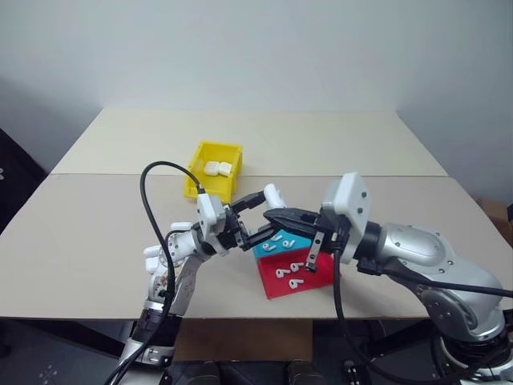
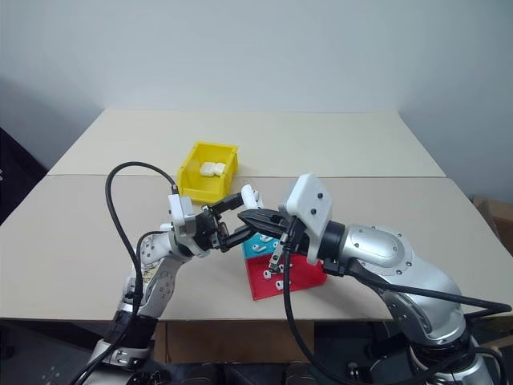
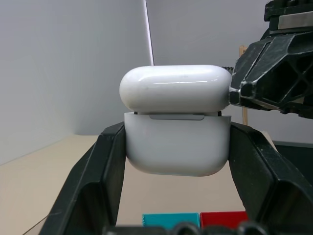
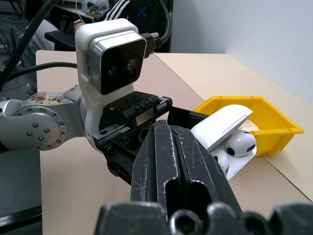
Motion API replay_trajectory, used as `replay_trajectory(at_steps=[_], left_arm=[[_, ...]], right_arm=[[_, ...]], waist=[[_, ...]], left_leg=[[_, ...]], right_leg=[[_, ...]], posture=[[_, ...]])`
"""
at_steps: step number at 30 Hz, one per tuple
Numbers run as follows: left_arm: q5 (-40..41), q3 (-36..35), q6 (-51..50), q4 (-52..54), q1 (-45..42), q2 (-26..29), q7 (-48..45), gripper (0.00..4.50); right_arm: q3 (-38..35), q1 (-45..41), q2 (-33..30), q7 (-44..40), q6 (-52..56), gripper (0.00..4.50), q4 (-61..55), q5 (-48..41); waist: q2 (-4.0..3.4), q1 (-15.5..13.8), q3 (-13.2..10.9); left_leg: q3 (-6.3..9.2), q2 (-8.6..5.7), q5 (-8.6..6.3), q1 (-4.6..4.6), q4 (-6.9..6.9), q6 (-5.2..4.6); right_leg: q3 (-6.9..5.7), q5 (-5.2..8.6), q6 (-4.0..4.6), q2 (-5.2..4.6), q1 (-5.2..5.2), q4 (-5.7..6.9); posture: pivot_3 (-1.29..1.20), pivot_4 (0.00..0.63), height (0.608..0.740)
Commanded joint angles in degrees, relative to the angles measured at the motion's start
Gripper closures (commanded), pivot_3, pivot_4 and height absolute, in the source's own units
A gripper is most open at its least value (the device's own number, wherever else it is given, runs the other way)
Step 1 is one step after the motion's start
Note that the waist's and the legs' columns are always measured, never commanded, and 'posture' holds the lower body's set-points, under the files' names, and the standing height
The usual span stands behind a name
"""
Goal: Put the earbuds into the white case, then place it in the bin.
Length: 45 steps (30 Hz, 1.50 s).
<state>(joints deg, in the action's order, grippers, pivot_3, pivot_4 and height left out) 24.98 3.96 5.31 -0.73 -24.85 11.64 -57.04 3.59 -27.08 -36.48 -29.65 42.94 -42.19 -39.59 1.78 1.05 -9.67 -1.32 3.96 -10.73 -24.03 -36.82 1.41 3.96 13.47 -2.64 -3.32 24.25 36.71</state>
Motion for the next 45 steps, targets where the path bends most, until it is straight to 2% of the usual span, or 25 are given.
replay_trajectory(at_steps=[1, 8, 20, 25, 29, 33, 37, 39, 42, 43, 45], left_arm=[[0.81, 0.63, 0.86, 2.84, -0.02, 0.21, -0.84, 1.71], [0.78, 0.71, 0.95, 2.65, -0.10, 0.44, -1.01, 1.71], [0.69, 0.29, 1.33, 2.27, -0.67, 0.17, -0.62, 1.71], [1.43, -1.58, -1.10, 4.89, -2.12, 0.97, 2.83, 1.71], [6.79, -5.85, -8.96, 12.43, -5.37, 1.58, 11.05, 1.71], [1.75, -8.04, -9.06, 11.56, -7.72, 2.41, 18.09, 1.71], [-5.46, -6.67, -22.13, 12.38, -12.08, 6.25, 29.02, 1.71], [-9.86, -5.32, -24.87, 10.15, -15.19, 6.44, 33.42, 1.71], [-20.03, -2.63, -25.08, 0.38, -21.96, 5.38, 43.22, 1.71], [-22.05, -2.45, -25.93, -2.93, -24.11, 4.85, 46.02, 1.71], [-22.35, -2.60, -33.25, -11.89, -30.69, 5.38, 45.87, 1.71]], right_arm=[[-3.61, -0.29, -0.37, 0.82, -0.68, 4.43, -1.09, 0.01], [-5.19, -0.26, -0.63, 0.81, -0.54, 4.43, -1.67, -1.29], [-10.82, -0.42, -0.68, 1.81, 0.14, 4.43, -2.82, -8.47], [-15.23, -0.86, -1.16, 3.68, 0.45, 4.43, -1.32, -13.49], [-16.19, 0.69, -2.79, 3.86, 0.21, 4.43, -0.28, -12.31], [-16.26, 1.70, -2.87, 4.58, 0.10, 4.43, 0.52, -12.63], [-15.84, 2.61, -2.82, 4.92, 0.47, 4.43, 0.99, -12.71], [-15.89, 3.41, -3.20, 4.74, 0.57, 4.43, 1.05, -12.69], [-16.51, 5.21, -4.36, 4.20, 0.81, 4.43, 0.89, -12.36], [-16.67, 5.56, -4.68, 4.36, 1.04, 4.43, 0.93, -12.36], [-16.69, 5.81, -5.35, 5.43, 2.20, 4.43, 1.42, -12.34]], waist=[[0.00, 0.00, 0.00], [0.00, -0.01, 0.00], [0.00, -0.08, 0.00], [0.00, -0.03, 0.00], [0.02, -0.09, -0.01], [0.01, -0.03, -0.01], [0.05, -0.06, -0.03], [0.06, -0.18, -0.03], [0.07, -0.67, -0.03], [0.09, -0.75, -0.04], [0.10, -0.63, -0.05]], left_leg=[[0.00, 0.00, 0.00, 0.00, 0.00, 0.00], [0.00, 0.00, 0.00, 0.00, 0.00, 0.00], [0.00, 0.00, 0.00, 0.00, 0.00, 0.00], [0.00, 0.00, 0.00, -0.01, 0.00, 0.00], [0.02, 0.00, 0.00, -0.01, 0.00, 0.00], [0.01, -0.01, 0.00, 0.04, -0.01, 0.00], [0.03, -0.01, 0.00, 0.08, -0.01, 0.00], [0.04, -0.02, 0.01, 0.07, -0.03, 0.01], [0.04, -0.06, 0.01, 0.07, -0.04, 0.01], [0.04, -0.07, 0.01, 0.05, -0.04, 0.01], [0.04, -0.08, 0.01, 0.01, -0.04, 0.01]], right_leg=[[0.00, 0.00, 0.00, 0.00, 0.00, 0.00], [0.00, 0.00, 0.00, 0.00, 0.00, 0.00], [0.00, 0.00, 0.00, 0.00, -0.01, -0.01], [0.00, -0.01, 0.00, 0.00, -0.01, 0.00], [0.00, 0.00, -0.02, 0.00, -0.01, 0.01], [0.01, 0.01, -0.03, 0.00, -0.08, -0.01], [0.00, 0.01, -0.04, 0.01, -0.08, 0.03], [0.01, 0.07, -0.23, 0.01, -0.07, 0.03], [0.00, 0.06, -0.28, -0.01, -0.12, -0.05], [-0.01, 0.06, -0.28, -0.02, -0.12, -0.06], [0.00, 0.05, -0.29, -0.02, -0.08, -0.10]], posture=[[0.00, 0.150, 0.740], [0.00, 0.150, 0.740], [0.00, 0.150, 0.740], [0.00, 0.150, 0.740], [0.00, 0.150, 0.740], [0.00, 0.150, 0.740], [0.00, 0.150, 0.740], [0.00, 0.150, 0.740], [0.00, 0.150, 0.740], [0.00, 0.150, 0.740], [0.00, 0.150, 0.740]])
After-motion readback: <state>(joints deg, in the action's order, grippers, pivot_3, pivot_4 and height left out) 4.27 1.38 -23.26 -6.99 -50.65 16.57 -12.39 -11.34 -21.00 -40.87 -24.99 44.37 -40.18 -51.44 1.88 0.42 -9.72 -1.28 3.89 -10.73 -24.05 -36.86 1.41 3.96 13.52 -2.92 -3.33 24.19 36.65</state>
